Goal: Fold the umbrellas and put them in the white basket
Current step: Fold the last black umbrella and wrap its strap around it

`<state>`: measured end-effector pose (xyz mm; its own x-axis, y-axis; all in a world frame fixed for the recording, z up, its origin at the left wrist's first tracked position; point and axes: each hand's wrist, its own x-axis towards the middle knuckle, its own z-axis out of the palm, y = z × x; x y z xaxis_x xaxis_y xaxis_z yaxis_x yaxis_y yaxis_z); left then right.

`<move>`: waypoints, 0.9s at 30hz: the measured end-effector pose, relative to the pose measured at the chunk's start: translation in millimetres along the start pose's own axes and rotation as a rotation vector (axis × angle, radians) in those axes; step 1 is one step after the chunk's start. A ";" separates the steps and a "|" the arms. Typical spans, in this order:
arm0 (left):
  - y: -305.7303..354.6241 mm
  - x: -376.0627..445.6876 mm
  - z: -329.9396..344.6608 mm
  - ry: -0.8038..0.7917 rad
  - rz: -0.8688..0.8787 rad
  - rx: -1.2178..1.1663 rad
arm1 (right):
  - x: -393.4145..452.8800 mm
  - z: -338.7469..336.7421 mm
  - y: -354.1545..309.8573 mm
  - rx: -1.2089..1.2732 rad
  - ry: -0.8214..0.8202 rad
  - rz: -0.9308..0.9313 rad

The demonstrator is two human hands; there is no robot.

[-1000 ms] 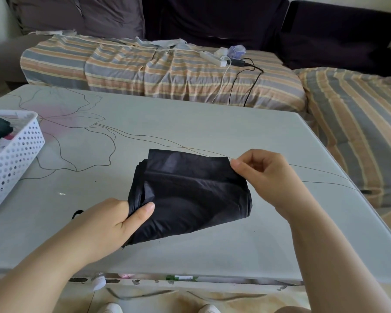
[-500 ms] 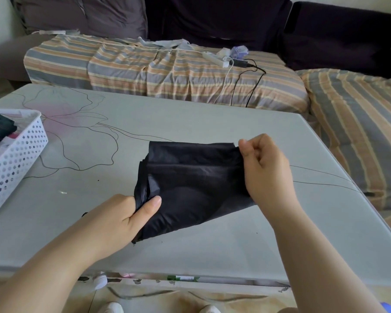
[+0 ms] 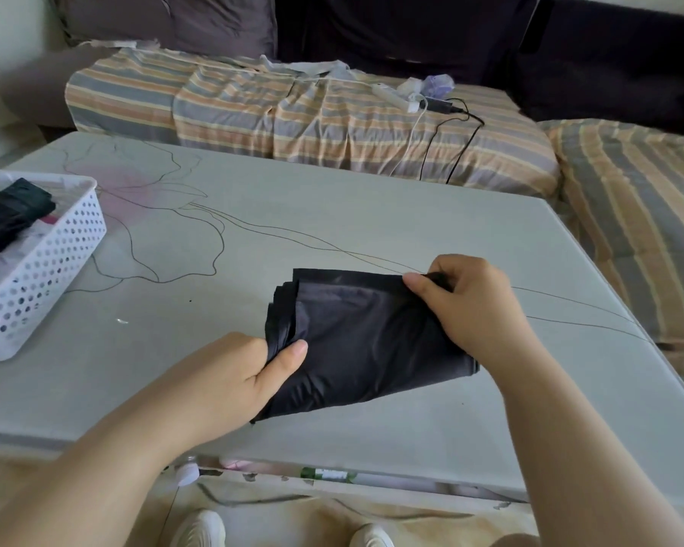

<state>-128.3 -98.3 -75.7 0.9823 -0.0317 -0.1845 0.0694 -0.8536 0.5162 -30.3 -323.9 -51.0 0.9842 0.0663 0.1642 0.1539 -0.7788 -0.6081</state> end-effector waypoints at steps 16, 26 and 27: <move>8.5 0.7 7.0 0.026 -0.034 0.039 | 1.5 23.9 1.9 -0.341 0.059 -0.250; 22.7 11.3 6.8 0.284 -0.131 -0.209 | -32.5 34.3 -28.1 0.772 -0.346 0.547; 25.8 11.0 9.0 0.290 -0.118 -0.217 | -30.9 37.8 -32.1 0.906 -0.322 0.549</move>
<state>-117.3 -125.4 -72.0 0.9717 0.2350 -0.0253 0.1897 -0.7117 0.6764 -62.3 -277.4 -65.9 0.8950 0.1136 -0.4314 -0.4325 -0.0159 -0.9015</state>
